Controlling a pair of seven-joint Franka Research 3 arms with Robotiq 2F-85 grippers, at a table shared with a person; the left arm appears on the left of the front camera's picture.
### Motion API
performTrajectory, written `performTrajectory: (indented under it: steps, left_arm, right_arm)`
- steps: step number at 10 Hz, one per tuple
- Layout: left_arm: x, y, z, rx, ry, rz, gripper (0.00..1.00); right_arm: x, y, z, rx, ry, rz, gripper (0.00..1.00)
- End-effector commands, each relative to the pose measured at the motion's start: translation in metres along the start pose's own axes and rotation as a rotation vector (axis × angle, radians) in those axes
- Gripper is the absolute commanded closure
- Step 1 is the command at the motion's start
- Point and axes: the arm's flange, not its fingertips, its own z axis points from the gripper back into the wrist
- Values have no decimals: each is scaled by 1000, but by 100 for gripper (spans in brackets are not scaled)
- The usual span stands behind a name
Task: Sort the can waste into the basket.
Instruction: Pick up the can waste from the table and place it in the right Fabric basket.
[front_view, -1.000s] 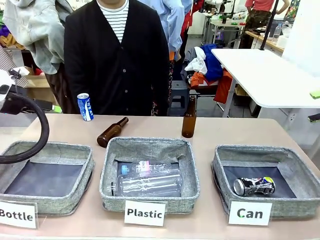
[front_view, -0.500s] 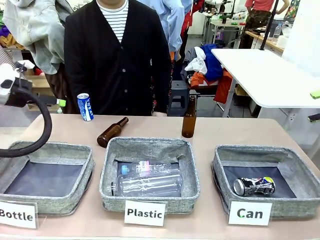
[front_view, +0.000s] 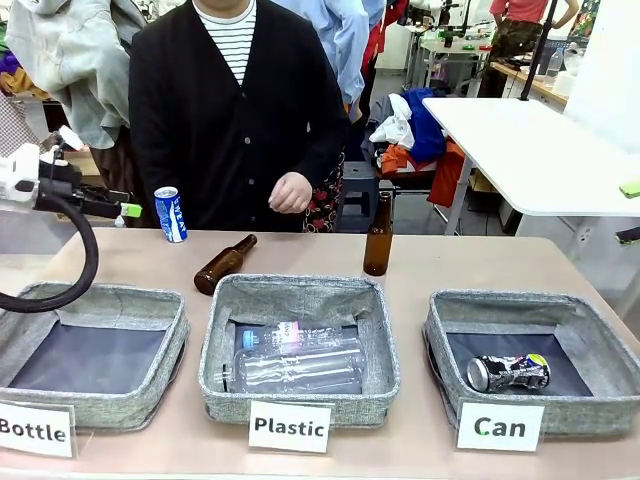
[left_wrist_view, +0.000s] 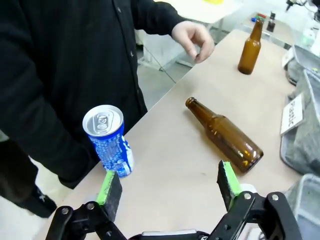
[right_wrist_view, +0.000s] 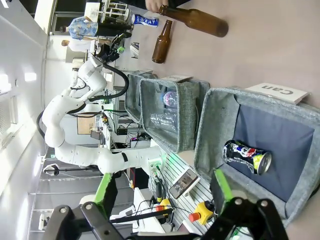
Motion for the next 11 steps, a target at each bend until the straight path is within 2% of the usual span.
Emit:
performTrajectory:
  steps: [1, 4, 5, 6, 7, 9, 11]
  left_arm:
    - [-7, 25, -7, -44, -46, -72, 0]
    - [-16, 56, -35, -86, 34, -1, 0]
    - [-14, 56, -36, -113, 50, 8, 0]
    - [-6, 42, -6, -209, 44, -14, 0]
    - [-1, 22, 43, -265, 87, -32, 0]
    - [-6, -30, 158, -257, 45, -131, 0]
    - [-24, -68, 244, -230, -10, -176, 0]
  right_arm:
    - [-1, 2, 4, -4, 10, 19, 0]
    - [-1, 2, 4, -4, 10, 19, 0]
    - [-1, 2, 4, -4, 10, 19, 0]
    - [-1, 2, 4, -4, 10, 19, 0]
    - [-1, 2, 4, -4, 10, 19, 0]
    - [-1, 2, 4, -4, 10, 19, 0]
    - [-1, 2, 4, -4, 10, 19, 0]
